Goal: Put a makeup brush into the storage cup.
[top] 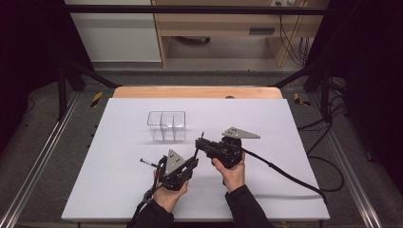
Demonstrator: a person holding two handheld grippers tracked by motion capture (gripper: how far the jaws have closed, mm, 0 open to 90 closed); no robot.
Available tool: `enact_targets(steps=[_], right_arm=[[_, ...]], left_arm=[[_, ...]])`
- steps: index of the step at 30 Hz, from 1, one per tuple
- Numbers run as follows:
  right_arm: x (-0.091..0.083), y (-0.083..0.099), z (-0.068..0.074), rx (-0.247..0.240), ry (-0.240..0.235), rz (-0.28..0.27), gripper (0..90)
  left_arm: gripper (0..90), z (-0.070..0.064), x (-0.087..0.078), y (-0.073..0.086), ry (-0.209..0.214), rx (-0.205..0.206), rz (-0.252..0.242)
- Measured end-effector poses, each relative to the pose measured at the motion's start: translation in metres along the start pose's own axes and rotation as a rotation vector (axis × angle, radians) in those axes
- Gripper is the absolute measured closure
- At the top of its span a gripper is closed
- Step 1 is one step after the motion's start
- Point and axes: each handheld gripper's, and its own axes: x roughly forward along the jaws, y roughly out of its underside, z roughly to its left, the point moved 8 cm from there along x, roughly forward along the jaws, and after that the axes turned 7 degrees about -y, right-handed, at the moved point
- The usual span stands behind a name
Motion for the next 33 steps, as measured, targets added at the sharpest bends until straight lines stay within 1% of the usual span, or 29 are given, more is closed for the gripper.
enact_targets(steps=[4,8,11,13,15,19,24,29,31,33], right_arm=[[0.000,0.000,0.003,0.006,-0.023,-0.006,82.5],[-0.002,0.000,0.006,-0.001,-0.042,-0.007,84.1],[-0.003,0.000,0.008,-0.019,-0.046,-0.005,84.3],[-0.004,0.000,0.009,-0.032,-0.049,-0.004,84.3],[-0.005,0.001,0.010,-0.044,-0.048,0.001,84.3],[-0.005,0.003,0.011,-0.063,-0.058,0.012,84.3],[-0.005,0.006,0.013,-0.083,-0.067,0.023,84.3],[-0.006,0.005,0.014,-0.097,-0.069,0.017,84.3],[-0.006,0.005,0.014,-0.099,-0.066,0.019,84.2],[-0.006,0.006,0.014,-0.101,-0.062,0.021,84.1]], left_arm=[[82.8,-0.001,0.001,0.001,0.002,0.001,-0.001],[81.0,-0.002,0.001,0.000,0.002,0.006,-0.006],[68.8,0.000,0.001,-0.003,-0.008,0.009,-0.017],[60.3,0.001,-0.001,-0.005,-0.009,0.002,-0.017],[58.9,0.001,-0.002,-0.009,-0.007,0.004,-0.022],[62.1,0.000,-0.002,-0.016,-0.005,0.019,-0.024],[69.7,-0.001,-0.003,-0.024,0.006,0.014,-0.029],[78.1,-0.004,-0.002,-0.026,0.021,0.013,-0.027],[82.2,-0.006,-0.002,-0.026,0.019,0.017,-0.026],[82.4,-0.006,-0.001,-0.026,0.017,0.014,-0.023]])
